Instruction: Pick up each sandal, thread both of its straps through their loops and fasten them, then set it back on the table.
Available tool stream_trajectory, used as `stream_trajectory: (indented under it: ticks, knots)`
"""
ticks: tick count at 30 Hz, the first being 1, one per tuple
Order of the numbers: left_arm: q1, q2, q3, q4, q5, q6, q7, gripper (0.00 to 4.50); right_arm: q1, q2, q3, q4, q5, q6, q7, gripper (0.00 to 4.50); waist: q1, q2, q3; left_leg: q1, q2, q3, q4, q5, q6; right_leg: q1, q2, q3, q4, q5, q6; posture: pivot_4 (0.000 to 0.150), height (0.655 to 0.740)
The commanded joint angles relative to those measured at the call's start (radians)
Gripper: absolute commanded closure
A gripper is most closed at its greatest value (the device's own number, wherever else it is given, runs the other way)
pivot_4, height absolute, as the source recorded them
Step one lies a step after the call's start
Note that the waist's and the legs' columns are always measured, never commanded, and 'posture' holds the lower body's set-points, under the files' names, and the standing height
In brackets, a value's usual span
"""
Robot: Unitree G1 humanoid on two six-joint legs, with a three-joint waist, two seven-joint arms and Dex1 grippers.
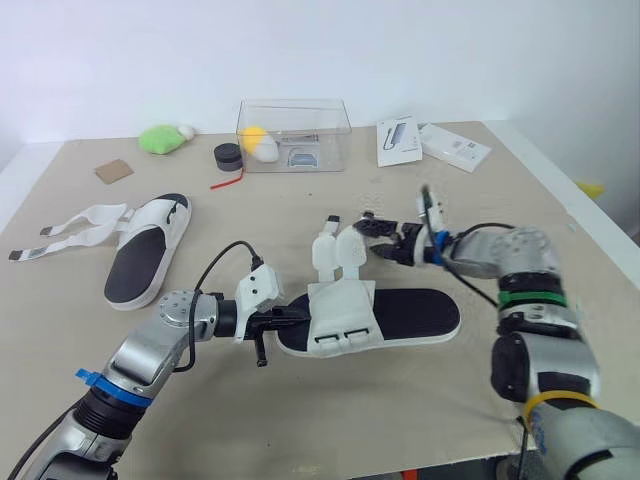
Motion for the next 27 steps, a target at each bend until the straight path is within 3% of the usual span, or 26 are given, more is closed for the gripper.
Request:
stream_trajectory:
  ticks: [1, 9, 11, 18, 24, 27]
  knots:
    - [0.008, 0.007, -0.006, 0.015, 0.017, 0.011, -0.005, 4.43, -0.057, 0.023, -0.022, 0.089, -0.074, -0.088, 0.021, 0.0, 0.0, 0.0, 0.0, 0.0, 0.0, 0.0, 0.0, 0.0, 0.0, 0.0, 0.0, 0.0, 0.0, 0.0, 0.0, 0.15, 0.74]
    - [0.011, 0.009, 0.0, 0.01, 0.017, 0.012, -0.001, 4.43, -0.146, 0.056, -0.067, 0.278, -0.182, -0.258, 0.065, 0.0, -0.001, 0.0, 0.0, 0.001, 0.001, 0.0, 0.0, 0.0, 0.0, 0.0, 0.001, 0.0, 0.0, 0.001, -0.001, 0.15, 0.74]
    - [0.014, 0.01, 0.002, 0.011, 0.018, 0.01, 0.001, 4.5, -0.159, 0.056, -0.075, 0.304, -0.203, -0.283, 0.078, 0.78, -0.001, 0.0, 0.0, 0.001, 0.001, 0.0, 0.0, 0.0, 0.0, 0.0, 0.001, 0.0, 0.0, 0.001, -0.001, 0.15, 0.74]
    - [0.012, 0.008, 0.004, 0.02, 0.022, 0.006, 0.006, 4.5, -0.186, 0.052, -0.065, 0.329, -0.284, -0.278, 0.166, 4.35, -0.001, 0.0, 0.0, 0.0, 0.001, 0.001, 0.0, 0.0, 0.0, 0.0, 0.001, 0.001, 0.0, 0.001, -0.001, 0.15, 0.74]
    - [0.012, 0.008, 0.009, 0.03, 0.021, -0.001, 0.005, 4.5, -0.184, 0.057, 0.037, 0.194, -0.378, -0.393, 0.407, 4.43, -0.001, 0.001, 0.0, 0.0, 0.001, 0.001, 0.0, 0.0, 0.0, -0.001, 0.001, 0.001, 0.0, 0.001, -0.001, 0.15, 0.74]
    - [0.009, 0.01, 0.009, 0.034, 0.023, -0.003, 0.002, 4.5, -0.114, 0.052, 0.114, -0.021, -0.395, -0.467, 0.579, 4.43, 0.0, 0.001, 0.0, -0.001, 0.001, 0.0, -0.001, 0.0, 0.0, -0.001, 0.001, 0.0, 0.0, 0.001, -0.001, 0.15, 0.74]
